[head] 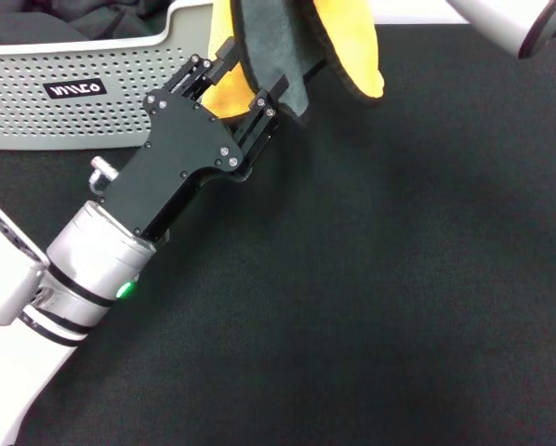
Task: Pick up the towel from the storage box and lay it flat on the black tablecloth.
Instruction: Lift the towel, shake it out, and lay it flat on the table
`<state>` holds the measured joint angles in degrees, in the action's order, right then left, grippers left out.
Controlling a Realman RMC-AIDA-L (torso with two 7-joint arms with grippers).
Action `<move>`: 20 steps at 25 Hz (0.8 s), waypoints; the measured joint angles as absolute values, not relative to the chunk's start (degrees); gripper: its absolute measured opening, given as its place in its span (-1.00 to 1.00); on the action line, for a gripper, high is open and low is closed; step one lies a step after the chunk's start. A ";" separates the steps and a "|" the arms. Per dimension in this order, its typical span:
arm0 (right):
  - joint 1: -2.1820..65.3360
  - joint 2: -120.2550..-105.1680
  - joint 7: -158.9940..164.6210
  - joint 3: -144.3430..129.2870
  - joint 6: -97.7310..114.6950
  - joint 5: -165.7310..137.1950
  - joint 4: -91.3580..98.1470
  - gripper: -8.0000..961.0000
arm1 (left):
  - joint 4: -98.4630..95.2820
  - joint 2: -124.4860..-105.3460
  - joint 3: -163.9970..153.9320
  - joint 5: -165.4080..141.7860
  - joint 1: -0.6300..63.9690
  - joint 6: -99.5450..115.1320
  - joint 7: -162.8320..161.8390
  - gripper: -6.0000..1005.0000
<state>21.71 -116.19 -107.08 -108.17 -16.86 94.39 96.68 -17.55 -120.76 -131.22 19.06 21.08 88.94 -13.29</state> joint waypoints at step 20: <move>22.04 -116.19 -109.22 -108.64 -13.87 94.61 99.38 -0.88 | -17.62 -120.76 -131.56 20.74 21.10 85.19 -15.00 0.03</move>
